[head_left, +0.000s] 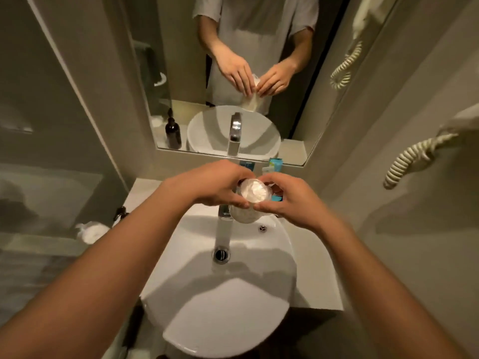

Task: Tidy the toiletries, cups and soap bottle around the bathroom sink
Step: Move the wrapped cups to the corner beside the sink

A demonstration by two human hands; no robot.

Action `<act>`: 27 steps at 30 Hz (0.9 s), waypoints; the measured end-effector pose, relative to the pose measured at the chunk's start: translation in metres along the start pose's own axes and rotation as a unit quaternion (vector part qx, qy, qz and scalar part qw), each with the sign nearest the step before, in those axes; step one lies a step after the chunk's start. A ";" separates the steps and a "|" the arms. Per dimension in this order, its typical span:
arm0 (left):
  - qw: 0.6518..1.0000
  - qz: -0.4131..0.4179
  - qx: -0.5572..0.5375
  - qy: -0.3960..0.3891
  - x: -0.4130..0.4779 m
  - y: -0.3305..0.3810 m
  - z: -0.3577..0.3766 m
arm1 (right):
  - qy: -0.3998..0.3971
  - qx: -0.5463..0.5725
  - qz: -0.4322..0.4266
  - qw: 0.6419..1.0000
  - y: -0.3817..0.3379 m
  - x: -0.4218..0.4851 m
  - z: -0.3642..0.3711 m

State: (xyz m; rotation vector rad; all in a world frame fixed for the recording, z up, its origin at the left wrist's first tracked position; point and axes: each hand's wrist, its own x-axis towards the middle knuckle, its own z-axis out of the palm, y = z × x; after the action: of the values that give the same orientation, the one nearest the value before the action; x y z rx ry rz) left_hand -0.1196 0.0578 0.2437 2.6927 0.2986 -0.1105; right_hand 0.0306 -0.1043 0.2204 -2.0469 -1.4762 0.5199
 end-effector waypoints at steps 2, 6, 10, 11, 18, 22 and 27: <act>1.000 0.023 -0.011 -0.006 0.030 0.019 0.008 | 0.013 0.010 0.029 0.999 0.026 -0.011 -0.019; 0.998 0.051 -0.018 -0.027 0.086 0.047 0.035 | 0.027 0.029 0.076 0.996 0.078 -0.030 -0.043; 0.996 0.074 -0.034 -0.043 0.132 0.059 0.064 | 0.038 0.030 0.118 0.992 0.115 -0.042 -0.054; 0.995 0.080 -0.039 -0.046 0.141 0.060 0.071 | 0.041 0.033 0.130 0.990 0.124 -0.044 -0.053; 0.989 0.083 -0.060 -0.104 0.202 0.049 0.118 | 0.064 0.039 0.211 0.975 0.178 -0.037 -0.034; 0.985 0.109 -0.017 -0.132 0.241 0.042 0.128 | 0.094 0.041 0.258 0.961 0.206 -0.025 -0.020; 0.978 0.133 -0.007 -0.158 0.284 0.033 0.146 | 0.132 0.051 0.299 0.944 0.237 -0.011 -0.003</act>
State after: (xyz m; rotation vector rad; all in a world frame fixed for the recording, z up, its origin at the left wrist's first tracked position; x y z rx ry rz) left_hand 0.1594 0.0216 0.0897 2.6192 -0.1560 -0.4475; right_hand 0.2025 -0.1720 0.0717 -2.3576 -0.6441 0.5097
